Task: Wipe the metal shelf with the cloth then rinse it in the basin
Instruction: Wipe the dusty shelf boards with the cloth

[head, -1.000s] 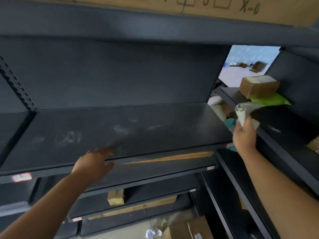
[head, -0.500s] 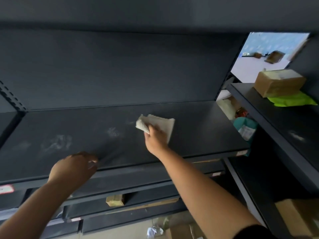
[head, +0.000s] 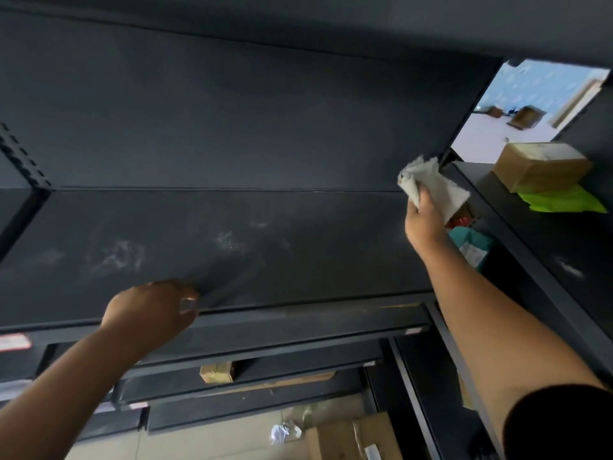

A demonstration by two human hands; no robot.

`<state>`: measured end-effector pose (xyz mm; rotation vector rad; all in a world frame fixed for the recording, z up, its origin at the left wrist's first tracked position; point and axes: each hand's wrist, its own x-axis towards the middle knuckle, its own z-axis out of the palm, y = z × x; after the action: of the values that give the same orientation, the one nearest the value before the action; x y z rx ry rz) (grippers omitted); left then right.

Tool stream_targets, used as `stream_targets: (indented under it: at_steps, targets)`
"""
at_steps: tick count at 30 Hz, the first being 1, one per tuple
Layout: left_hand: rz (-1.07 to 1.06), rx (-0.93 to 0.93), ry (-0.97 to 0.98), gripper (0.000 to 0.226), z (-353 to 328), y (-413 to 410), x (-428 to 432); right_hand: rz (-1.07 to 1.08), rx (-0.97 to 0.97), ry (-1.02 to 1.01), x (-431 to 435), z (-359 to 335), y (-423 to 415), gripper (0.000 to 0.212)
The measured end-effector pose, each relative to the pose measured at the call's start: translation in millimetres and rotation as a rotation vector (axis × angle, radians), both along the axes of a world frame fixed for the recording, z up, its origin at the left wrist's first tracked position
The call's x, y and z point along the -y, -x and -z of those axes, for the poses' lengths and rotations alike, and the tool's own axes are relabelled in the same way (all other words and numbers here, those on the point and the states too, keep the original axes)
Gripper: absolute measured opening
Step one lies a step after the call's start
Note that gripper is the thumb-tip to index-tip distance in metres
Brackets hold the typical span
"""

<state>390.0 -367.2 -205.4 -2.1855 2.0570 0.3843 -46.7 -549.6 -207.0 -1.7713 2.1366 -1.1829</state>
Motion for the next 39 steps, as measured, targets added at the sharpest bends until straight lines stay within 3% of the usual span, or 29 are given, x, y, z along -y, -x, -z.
stream_targets:
  at_steps: [5,13,15,17,19,22,24,27,29,32,36,39]
  targets:
    - [-0.039,-0.003,0.047,0.032,8.8,-4.2,0.0,0.048,-0.353,-0.346,19.0,56.5,-45.2,0.036]
    - [-0.06,-0.018,0.017,0.025,6.4,-6.4,9.7,-0.379,-0.356,-0.283,42.3,43.3,-273.0,0.032]
    - [-0.069,-0.03,0.014,0.024,6.8,-8.3,10.6,-0.461,-0.039,-0.276,34.0,36.8,-308.2,0.03]
    - [-0.057,-0.029,0.015,0.023,6.9,-8.3,11.5,-0.541,0.591,-0.457,26.7,28.1,-324.8,0.037]
    - [-0.039,-0.022,0.011,0.022,7.0,-6.6,11.8,-0.439,1.001,-0.487,23.8,15.2,-313.3,0.04]
    - [-0.032,-0.028,-0.007,0.023,6.9,-6.2,11.5,-0.285,1.372,-0.402,21.5,-7.8,-254.7,0.031]
    - [-0.036,-0.046,-0.02,0.024,7.7,-7.1,10.1,-0.249,1.429,-0.241,17.5,-20.1,-200.4,0.025]
    - [-0.015,-0.047,-0.005,0.027,10.9,-8.2,7.0,-0.178,1.192,-0.004,0.4,-28.4,-122.3,0.03]
    - [-0.004,-0.054,0.01,0.03,14.4,-9.3,4.3,-0.075,0.79,0.038,-17.5,-22.7,-81.8,0.036]
    - [0.008,-0.079,0.02,0.038,20.2,-12.8,-1.4,-0.022,0.176,-0.109,-45.4,10.3,-47.0,0.034]
    - [0.09,-0.164,-0.002,0.058,27.7,-28.1,-13.2,-0.099,-0.32,-0.321,-67.5,55.9,-83.9,0.035]
    - [0.106,-0.265,0.026,0.066,32.6,-51.4,-27.4,-0.181,-0.393,-0.281,-73.5,65.1,-169.5,0.03]
